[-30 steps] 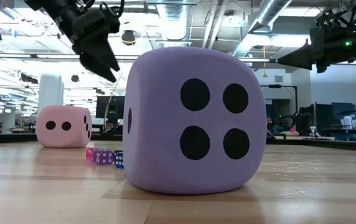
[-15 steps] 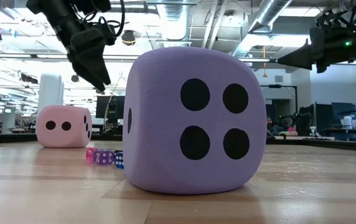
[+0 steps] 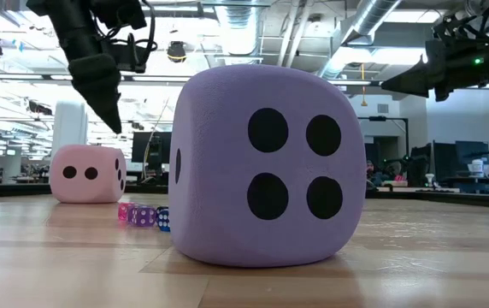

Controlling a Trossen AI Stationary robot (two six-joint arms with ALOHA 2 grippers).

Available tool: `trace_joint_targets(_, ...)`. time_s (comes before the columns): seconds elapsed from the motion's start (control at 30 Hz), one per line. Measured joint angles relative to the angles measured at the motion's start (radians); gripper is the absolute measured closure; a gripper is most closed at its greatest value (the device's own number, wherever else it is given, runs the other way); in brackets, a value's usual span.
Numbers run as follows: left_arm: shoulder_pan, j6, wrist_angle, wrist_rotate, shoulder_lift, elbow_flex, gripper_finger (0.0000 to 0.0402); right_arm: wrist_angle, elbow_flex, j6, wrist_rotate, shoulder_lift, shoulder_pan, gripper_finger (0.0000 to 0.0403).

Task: Pick & Place Dice
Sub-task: Put the large pink dice into the blue bin

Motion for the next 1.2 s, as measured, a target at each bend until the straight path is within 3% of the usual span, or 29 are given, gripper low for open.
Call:
trace_joint_targets(0.3, -0.003, 0.089, -0.009, -0.005, 0.0, 0.0, 0.0002, 0.0, 0.0, 0.0, 0.0, 0.0, 0.0, 0.0403)
trace_joint_targets(0.9, -0.003, 0.084, 0.11, 0.132, 0.002, -0.109, 0.0003, 0.001, 0.0, 0.0, 0.0, 0.0, 0.0, 0.0403)
trace_joint_targets(1.2, -0.003, 0.092, 0.117, 0.116, 0.002, -0.109, 0.0003, 0.0, 0.0, 0.0, 0.001, 0.0, 0.0, 0.0403)
